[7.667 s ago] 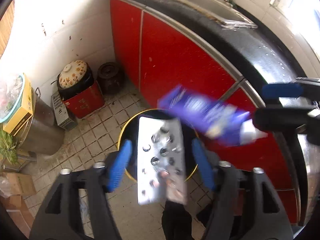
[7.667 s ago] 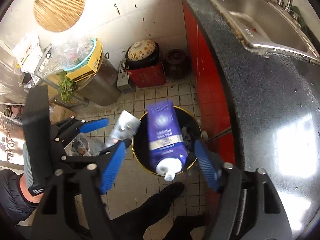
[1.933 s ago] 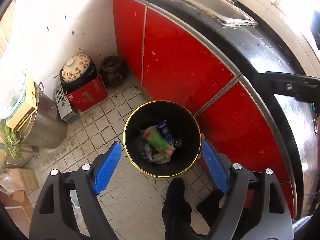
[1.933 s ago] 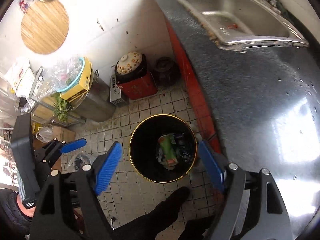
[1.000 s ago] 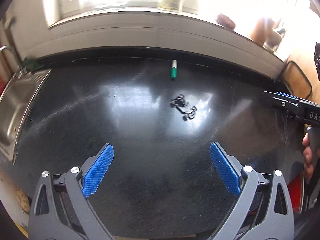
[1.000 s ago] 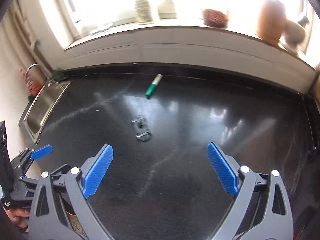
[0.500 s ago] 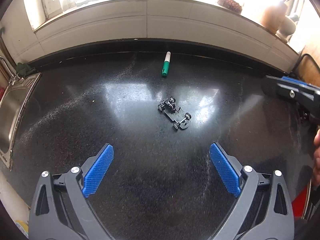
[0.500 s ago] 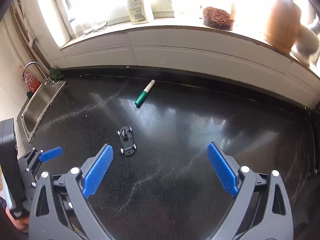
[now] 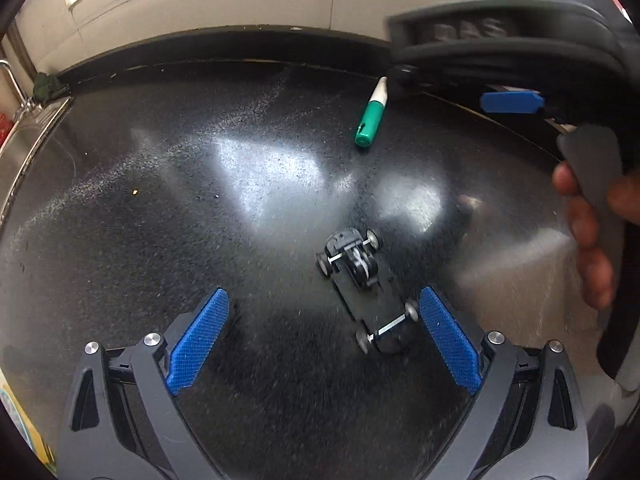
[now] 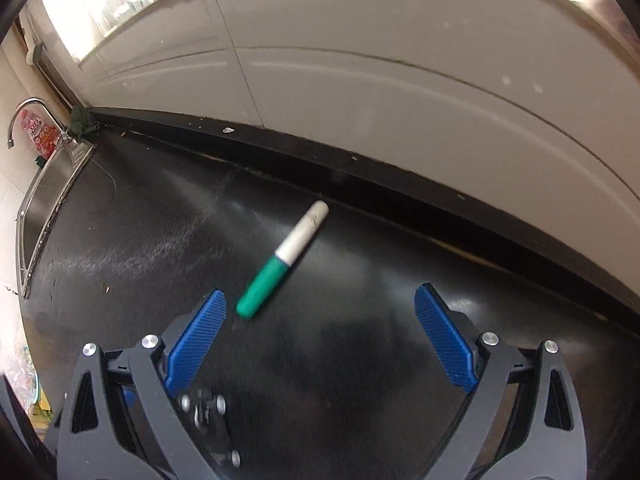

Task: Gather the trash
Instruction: 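Grasp the black toy car with the left tool while the right tool grasps the green marker, then carry toy car and marker over to the floor bin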

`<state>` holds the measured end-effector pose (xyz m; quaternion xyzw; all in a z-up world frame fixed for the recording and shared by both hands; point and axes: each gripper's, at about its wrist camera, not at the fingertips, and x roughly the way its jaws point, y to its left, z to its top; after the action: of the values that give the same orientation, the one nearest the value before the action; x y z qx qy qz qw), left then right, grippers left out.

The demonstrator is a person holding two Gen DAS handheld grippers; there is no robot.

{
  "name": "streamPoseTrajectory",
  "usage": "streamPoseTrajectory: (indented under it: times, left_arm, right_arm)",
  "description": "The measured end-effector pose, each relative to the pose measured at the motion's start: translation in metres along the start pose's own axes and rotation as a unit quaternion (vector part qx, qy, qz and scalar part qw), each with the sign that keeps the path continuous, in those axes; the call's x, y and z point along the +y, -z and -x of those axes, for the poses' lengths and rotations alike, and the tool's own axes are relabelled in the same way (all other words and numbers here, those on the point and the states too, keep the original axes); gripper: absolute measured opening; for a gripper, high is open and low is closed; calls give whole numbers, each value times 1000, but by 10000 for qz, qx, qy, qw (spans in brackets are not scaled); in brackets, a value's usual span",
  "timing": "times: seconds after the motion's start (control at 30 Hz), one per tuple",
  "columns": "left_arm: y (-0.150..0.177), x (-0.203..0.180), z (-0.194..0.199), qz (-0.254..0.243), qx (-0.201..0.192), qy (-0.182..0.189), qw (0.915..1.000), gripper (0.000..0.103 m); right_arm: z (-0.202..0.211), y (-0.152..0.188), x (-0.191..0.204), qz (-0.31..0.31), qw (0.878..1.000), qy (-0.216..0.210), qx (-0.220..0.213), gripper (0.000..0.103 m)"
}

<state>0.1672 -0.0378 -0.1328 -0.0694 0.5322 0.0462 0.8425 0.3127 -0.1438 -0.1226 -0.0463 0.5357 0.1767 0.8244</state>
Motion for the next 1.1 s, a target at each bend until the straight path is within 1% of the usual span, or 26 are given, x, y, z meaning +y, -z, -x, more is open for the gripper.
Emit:
streamPoseTrajectory:
  times: [0.1, 0.17, 0.2, 0.23, 0.27, 0.33, 0.37, 0.4, 0.43, 0.47, 0.5, 0.57, 0.67, 0.83, 1.0, 1.1]
  left_arm:
    - [-4, -4, -12, 104, 74, -138, 9998, 94]
    - [-4, -8, -15, 91, 36, -340, 9994, 93]
    - [-3, -10, -16, 87, 27, -390, 9992, 92]
    - [-2, -13, -17, 78, 12, -470, 9989, 92]
    - [1, -16, -17, 98, -23, -477, 9988, 90]
    - [7, -24, -13, 126, -107, -508, 9986, 83]
    - [9, -28, -11, 84, -158, -485, 9987, 76]
    - [11, -31, -9, 30, -206, -454, 9988, 65]
    - [13, -35, -6, -43, -259, -424, 9988, 56]
    - [14, -38, -4, -104, -315, -388, 9987, 36]
    - [14, -38, -3, -96, -302, -327, 9990, 34]
    - [9, -33, -1, -6, -268, -228, 9994, 32]
    - [5, -25, -1, -69, -189, -199, 9996, 31]
    - [3, -9, 19, -218, -263, -189, 9992, 31]
    - [6, 5, 56, -374, -400, -52, 9985, 31]
    - [13, 14, 80, -514, -489, 10, 9975, 32]
  right_arm:
    - [-22, -13, 7, 48, 9999, -4, 99, 92]
    - [-32, -15, 11, 111, 9998, 63, 171, 88]
    - [-37, -15, 13, 172, 9994, 191, 214, 83]
    - [-42, -14, 14, 219, 9990, 260, 276, 79]
    - [-44, -13, 14, 282, 9988, 327, 227, 77]
    - [-45, -12, 19, 497, 9978, 405, 137, 68]
    - [-44, -12, 19, 532, 9978, 384, 99, 54]
    - [-43, -12, 19, 573, 9978, 341, 61, 30]
    - [-42, -13, 19, 598, 9977, 322, 80, 14]
    - [-42, -14, 19, 576, 9978, 289, 128, 14]
    - [-43, -15, 17, 509, 9983, 231, 175, 14]
    - [-41, -16, 15, 475, 9985, 185, 202, 14]
    - [-25, -12, 14, 536, 9983, 207, 82, 14]
    - [27, 3, 12, 503, 9981, 252, -235, 14]
    - [87, 35, 14, 359, 9973, 363, -530, 14]
    - [121, 64, 17, 221, 9967, 448, -646, 14]
